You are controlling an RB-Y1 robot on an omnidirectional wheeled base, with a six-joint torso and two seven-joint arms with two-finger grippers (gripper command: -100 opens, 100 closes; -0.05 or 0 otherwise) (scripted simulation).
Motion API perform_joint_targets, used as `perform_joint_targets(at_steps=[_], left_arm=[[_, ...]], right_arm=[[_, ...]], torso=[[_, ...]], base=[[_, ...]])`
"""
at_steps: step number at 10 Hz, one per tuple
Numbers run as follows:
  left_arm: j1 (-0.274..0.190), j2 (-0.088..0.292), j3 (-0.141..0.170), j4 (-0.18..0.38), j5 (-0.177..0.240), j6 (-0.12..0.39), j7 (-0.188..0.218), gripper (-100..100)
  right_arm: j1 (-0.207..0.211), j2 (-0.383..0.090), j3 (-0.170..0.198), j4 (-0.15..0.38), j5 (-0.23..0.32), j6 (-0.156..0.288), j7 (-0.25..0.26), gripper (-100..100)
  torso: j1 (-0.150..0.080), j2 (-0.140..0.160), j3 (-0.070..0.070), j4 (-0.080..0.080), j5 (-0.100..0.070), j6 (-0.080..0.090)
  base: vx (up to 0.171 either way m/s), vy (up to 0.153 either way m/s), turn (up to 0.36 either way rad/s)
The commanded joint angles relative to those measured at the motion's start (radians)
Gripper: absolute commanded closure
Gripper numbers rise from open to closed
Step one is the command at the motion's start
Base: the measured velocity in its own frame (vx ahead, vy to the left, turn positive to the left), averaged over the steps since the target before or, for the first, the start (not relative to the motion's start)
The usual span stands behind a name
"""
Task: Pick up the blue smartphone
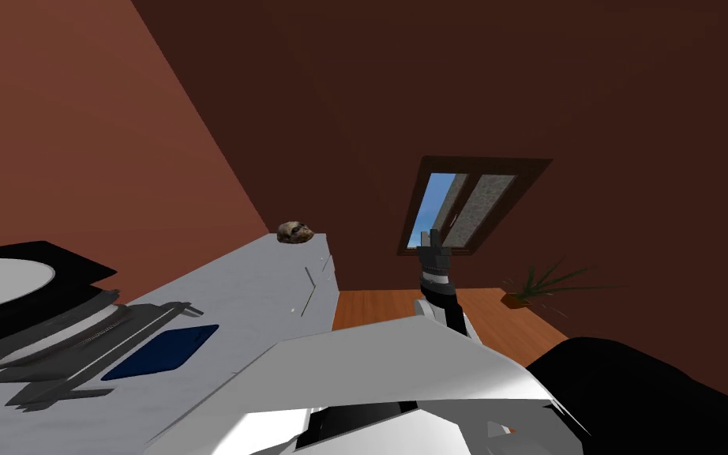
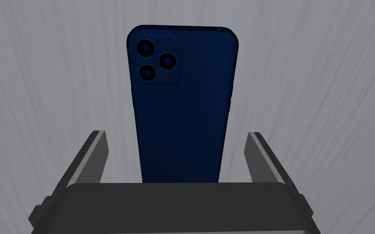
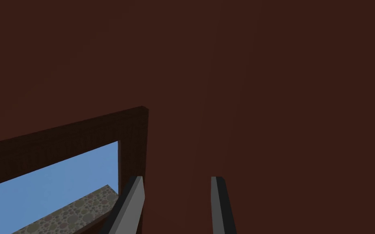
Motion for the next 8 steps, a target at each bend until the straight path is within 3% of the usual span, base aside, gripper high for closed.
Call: perform_joint_targets(at_steps=[1,3,4,5,8], left_arm=[[0.001,-0.017,-0.027,0.012,-0.029,-0.029,-0.013,-100],[0.003,-0.034,-0.054,0.024,-0.058,-0.059,-0.025,-100],[0.001,-0.026,-0.044,0.019,-0.045,-0.045,-0.017,-100],[0.001,-0.027,-0.045,0.02,-0.047,-0.049,-0.019,100],[0.002,-0.027,-0.045,0.02,-0.047,-0.048,-0.019,100]], right_arm=[[0.0,0.0,0.0,0.0,0.0,0.0,0.0,0],[0.0,0.0,0.0,0.0,0.0,0.0,0.0,0],[0.0,0.0,0.0,0.0,0.0,0.0,0.0,0],[0.0,0.0,0.0,0.0,0.0,0.0,0.0,0],[0.0,0.0,0.0,0.0,0.0,0.0,0.0,0]], torso=[[0.0,0.0,0.0,0.0,0.0,0.0],[-0.001,0.004,0.002,0.001,0.0,0.0],[-0.001,0.005,0.003,0.001,0.0,0.0],[-0.001,0.004,0.002,0.001,0.0,0.0],[0.0,0.002,0.001,0.001,0.0,0.0]], base=[[-0.025,-0.003,-0.068],[-0.047,-0.009,-0.052],[-0.023,-0.004,-0.007],[-0.004,0.0,0.01],[0.0,0.0,0.0]])
